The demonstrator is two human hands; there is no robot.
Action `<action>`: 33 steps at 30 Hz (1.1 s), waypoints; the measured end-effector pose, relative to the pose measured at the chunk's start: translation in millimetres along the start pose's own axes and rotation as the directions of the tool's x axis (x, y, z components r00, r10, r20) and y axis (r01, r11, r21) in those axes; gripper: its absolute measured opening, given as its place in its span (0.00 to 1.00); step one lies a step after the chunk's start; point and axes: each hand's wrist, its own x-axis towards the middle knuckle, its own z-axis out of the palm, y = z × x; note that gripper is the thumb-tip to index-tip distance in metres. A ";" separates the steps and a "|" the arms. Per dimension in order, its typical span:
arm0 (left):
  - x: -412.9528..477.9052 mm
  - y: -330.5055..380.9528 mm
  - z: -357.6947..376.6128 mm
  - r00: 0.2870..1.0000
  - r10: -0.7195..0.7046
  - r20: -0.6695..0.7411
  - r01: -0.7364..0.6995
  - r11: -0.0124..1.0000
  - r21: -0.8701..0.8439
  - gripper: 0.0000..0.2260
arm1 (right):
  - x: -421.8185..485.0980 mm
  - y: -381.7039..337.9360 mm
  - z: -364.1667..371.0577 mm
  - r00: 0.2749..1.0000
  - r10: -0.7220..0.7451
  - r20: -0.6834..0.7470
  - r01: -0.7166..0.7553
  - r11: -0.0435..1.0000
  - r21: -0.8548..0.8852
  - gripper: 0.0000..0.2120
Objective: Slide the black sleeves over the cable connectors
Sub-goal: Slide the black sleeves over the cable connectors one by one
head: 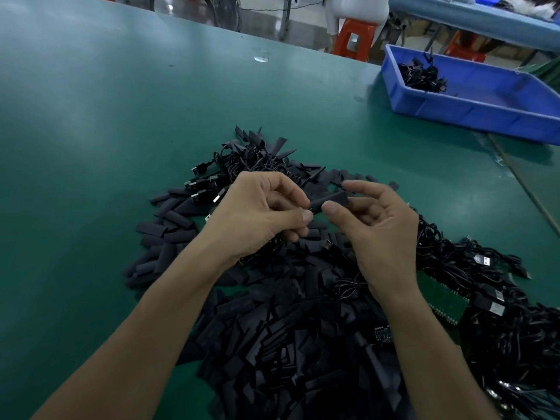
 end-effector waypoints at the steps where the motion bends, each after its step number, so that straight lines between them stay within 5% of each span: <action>1: 0.0 -0.2 0.7 1.000 0.006 -0.008 -0.006 1.000 0.001 0.06 | -1.2 0.8 2.5 0.999 0.010 -0.045 -0.010 1.000 0.005 0.14; 11: 0.6 -5.2 6.4 0.994 0.084 -0.066 -0.085 0.996 -0.016 0.14 | -10.2 -4.5 22.7 0.986 -0.046 -0.163 0.048 0.999 0.005 0.17; 26: 0.4 -6.4 13.0 0.972 0.194 -0.133 -0.193 0.981 0.025 0.13 | -4.5 -11.1 22.8 0.997 -0.050 -0.058 0.048 0.998 -0.026 0.15; 33: 2.6 8.1 -11.0 0.882 0.296 -0.366 -0.261 0.955 0.144 0.13 | 8.9 -16.5 -32.1 0.982 -0.176 -0.066 0.134 0.902 -0.410 0.14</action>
